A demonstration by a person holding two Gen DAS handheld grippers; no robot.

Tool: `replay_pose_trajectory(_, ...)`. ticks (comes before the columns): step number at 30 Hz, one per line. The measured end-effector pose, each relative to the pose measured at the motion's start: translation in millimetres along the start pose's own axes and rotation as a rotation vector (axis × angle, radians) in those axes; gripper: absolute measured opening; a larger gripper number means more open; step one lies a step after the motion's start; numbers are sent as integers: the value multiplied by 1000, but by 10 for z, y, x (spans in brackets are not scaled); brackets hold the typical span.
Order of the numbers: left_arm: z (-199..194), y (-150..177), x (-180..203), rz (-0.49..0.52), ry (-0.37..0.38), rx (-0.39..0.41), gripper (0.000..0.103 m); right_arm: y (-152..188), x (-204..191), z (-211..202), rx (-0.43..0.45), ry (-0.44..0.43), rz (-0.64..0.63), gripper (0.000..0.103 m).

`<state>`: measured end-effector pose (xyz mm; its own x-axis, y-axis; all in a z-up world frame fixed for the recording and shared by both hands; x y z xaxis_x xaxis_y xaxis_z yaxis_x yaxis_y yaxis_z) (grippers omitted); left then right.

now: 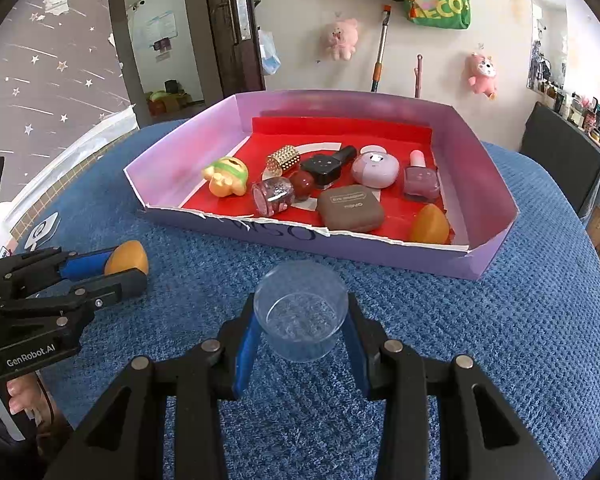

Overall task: Organize rigid objects
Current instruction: 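Carry the cup and orange sponge over the pink box and lower them inside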

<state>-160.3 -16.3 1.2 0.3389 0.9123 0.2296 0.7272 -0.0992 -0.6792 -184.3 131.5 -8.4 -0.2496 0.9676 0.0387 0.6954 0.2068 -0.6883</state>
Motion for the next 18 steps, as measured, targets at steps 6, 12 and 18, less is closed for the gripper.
replay_pose_trajectory(6,-72,-56,14,0,0,0,36,-30,-23,-55,10,-13,1,42)
replay_pose_trajectory(12,-246,-508,97,27,51,12,36,-475,-47,-225,61,-72,-12,42)
replay_pose_trajectory(18,62,-1057,18,59,35,-70,36,-1095,40,11,20,-118,-6,42)
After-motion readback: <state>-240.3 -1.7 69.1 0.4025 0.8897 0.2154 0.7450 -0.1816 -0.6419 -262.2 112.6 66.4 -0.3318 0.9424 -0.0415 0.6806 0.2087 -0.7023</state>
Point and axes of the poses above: each gripper's, at about its wrist camera, not at the fingertips, and z roughly the way its jaws point, x to its right, y to its underside, the point moved 8 cm from there along z, roughly the way its jaws point, and after that the axes turned 9 degrees about y, right-handed, at the moved point
